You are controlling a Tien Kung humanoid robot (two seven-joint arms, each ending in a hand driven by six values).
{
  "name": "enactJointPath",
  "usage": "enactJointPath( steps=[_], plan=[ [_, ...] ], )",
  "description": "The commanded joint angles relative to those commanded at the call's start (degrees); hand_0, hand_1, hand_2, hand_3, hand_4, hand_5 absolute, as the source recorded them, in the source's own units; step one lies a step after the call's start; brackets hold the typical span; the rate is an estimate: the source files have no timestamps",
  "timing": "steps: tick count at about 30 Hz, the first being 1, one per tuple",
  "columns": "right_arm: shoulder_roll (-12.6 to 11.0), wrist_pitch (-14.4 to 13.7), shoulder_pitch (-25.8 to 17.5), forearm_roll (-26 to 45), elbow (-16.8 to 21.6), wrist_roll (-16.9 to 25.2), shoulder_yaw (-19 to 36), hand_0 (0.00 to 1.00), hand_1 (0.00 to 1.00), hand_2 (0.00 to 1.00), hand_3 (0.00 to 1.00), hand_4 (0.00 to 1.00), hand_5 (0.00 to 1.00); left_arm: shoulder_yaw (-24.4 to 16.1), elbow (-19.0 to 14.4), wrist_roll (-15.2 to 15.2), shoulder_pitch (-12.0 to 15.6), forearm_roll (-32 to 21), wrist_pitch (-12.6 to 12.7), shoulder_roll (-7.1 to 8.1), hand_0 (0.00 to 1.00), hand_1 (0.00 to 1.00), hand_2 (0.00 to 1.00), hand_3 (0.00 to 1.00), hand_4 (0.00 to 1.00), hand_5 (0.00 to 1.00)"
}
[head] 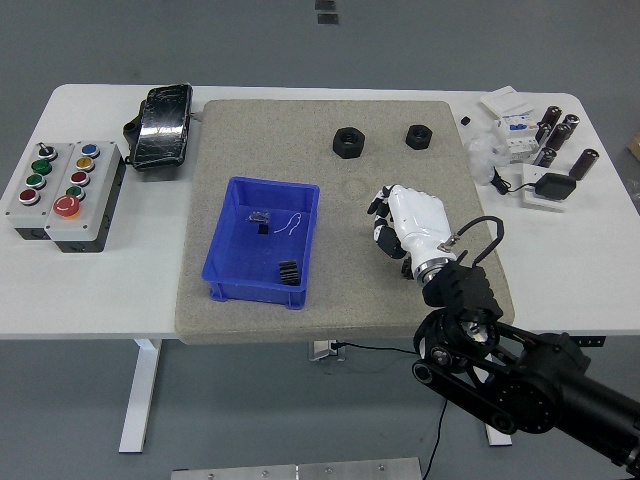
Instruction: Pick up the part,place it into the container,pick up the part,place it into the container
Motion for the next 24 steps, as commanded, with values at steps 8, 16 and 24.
enactJointPath(
  steps=[8,16,24],
  plan=[
    [-5.8,9.3,-2.9,0.4,6.8,0.0,3.9,0.355,0.617,0.793,0.822,0.72,0.243,-0.2,0.0,0.2,0.3,0.1,0.1,0.15,0.628,0.552,0.535,0.608,0.658,0.407],
    [-10.5,14.2,-6.8,3.4,12.5,0.0,5.9,0.351,0.606,0.779,0.799,0.738,0.26,-0.6,0.0,0.3,0.3,0.2,0.2,0.35,0.628,0.552,0.535,0.608,0.659,0.408],
    [-12.0,13.9,-8.3,5.8,11.8,0.0,4.1,0.345,0.597,0.755,0.751,0.747,0.283,-0.4,0.0,0.1,0.1,-0.1,0.2,0.38,0.628,0.552,0.535,0.608,0.66,0.409]
  ],
)
